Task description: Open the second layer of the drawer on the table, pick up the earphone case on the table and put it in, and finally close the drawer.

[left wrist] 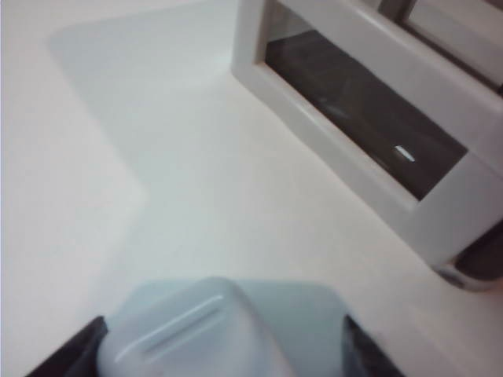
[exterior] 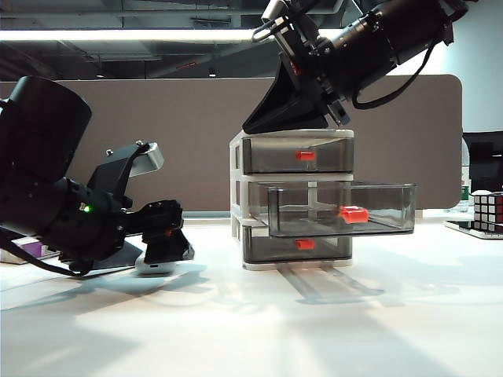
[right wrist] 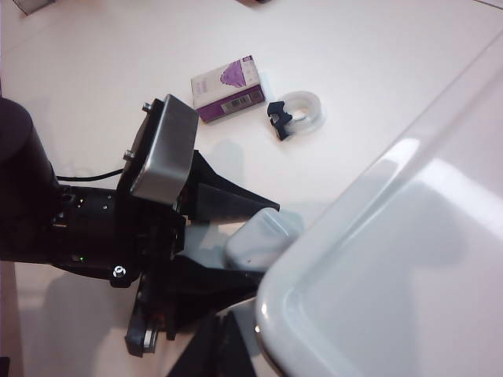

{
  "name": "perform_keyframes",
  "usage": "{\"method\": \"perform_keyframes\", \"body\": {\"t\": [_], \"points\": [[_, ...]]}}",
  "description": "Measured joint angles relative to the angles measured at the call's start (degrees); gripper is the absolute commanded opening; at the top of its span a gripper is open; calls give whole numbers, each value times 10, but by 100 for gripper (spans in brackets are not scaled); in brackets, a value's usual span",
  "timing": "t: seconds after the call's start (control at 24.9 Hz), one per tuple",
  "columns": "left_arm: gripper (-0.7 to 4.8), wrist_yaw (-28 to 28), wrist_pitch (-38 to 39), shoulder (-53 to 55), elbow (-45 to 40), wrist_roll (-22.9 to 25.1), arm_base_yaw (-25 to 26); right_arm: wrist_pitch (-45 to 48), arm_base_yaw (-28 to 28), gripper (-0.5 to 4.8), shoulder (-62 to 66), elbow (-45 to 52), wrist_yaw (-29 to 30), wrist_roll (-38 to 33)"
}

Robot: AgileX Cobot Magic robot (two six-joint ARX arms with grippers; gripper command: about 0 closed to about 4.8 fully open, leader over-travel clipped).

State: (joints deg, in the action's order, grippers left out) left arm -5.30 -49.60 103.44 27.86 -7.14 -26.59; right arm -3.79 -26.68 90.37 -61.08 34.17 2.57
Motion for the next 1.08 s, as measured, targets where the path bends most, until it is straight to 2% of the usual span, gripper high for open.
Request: {"method": "perform_keyframes", "body": {"t": [0.04,0.12,0.2,0.36,0.44,0.68,0.84,1.08], "points": [[303,4,7,-3,0,3,0,0,0,-4,0,0,0,0],[231,13,22,-10,0,16,0,0,0,-4,0,0,0,0],[179,14,27,-11,0,15,1,0,0,-4,0,-1,0,0],[164,15,26,-11,0,14,1,0,0,-4,0,-1,0,0],[110,15,26,-11,0,14,1,0,0,-4,0,-1,0,0],[118,19,73,-64,-26,30,0,0,0,-4,0,-1,0,0],[118,40,133,-164,-79,29,-1,0,0,-4,0,-1,0,0],[118,40,141,-305,-92,9,-25,2,0,-4,0,-2,0,0]]}}
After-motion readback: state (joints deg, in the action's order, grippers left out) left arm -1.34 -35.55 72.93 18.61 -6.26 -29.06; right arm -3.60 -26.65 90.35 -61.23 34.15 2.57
